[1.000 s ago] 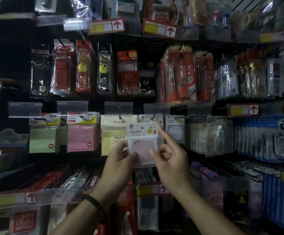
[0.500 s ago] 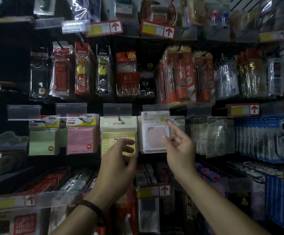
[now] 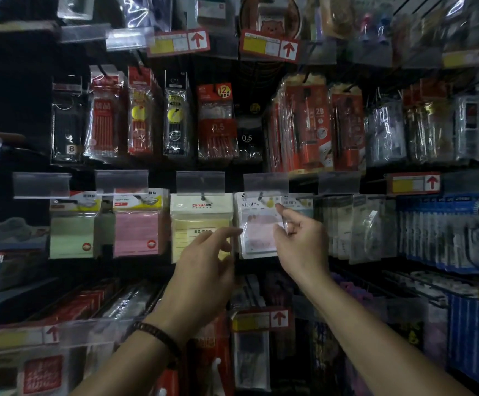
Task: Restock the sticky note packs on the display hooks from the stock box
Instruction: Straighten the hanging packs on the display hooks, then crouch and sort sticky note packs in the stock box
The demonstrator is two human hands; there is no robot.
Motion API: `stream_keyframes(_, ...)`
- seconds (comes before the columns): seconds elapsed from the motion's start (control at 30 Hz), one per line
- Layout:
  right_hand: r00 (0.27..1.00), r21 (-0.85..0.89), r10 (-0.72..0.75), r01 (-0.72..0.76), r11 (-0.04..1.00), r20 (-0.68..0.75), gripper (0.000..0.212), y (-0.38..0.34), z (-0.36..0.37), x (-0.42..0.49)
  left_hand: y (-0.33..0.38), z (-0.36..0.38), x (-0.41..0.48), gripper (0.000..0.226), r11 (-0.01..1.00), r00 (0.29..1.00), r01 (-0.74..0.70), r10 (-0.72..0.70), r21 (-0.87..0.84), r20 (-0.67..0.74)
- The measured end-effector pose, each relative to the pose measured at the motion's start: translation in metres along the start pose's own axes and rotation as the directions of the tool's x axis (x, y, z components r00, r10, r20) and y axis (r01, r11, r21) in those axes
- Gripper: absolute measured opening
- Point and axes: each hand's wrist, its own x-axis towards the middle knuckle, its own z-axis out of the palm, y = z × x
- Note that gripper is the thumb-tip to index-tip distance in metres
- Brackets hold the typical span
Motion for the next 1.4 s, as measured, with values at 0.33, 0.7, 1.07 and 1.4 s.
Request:
stream_keyframes(0.33, 0.999, -0.368, -0.052, 0.047, 0.929, -0.003, 0.034, -0.001, 0.012, 0.009, -0.005, 0.006, -0.021, 0.034, 0.996, 0.997, -0.023, 0.016, 0.090, 0.079)
stream_keyframes(0.7, 0.963, -0.171, -0.238, 0.214, 0.962, -0.130, 0.005, 0.001, -0.030, -0.089, -0.005, -0.027, -0.140, 0.022, 0.989, 0.988, -0.147, 0.148, -0.024, 0.055)
stream_keyframes(1.07, 0.905, -0.142, 0.190, -0.146, 0.979, 0.380, 0.016, 0.142, -0.057, -0.370, -0.125, 0.068, -0.373, 0.010, 0.971, 0.747, 0.205, -0.238, 0.126, 0.620)
stream_keyframes(1.4, 0.321, -0.689, 0.794, -0.394, 0.608, 0.517, 0.007, 0.346, -0.024, -0.574, -0.225, 0.188, -0.495, 0.012, 0.836, 0.378, 0.423, -0.513, 0.349, 0.771)
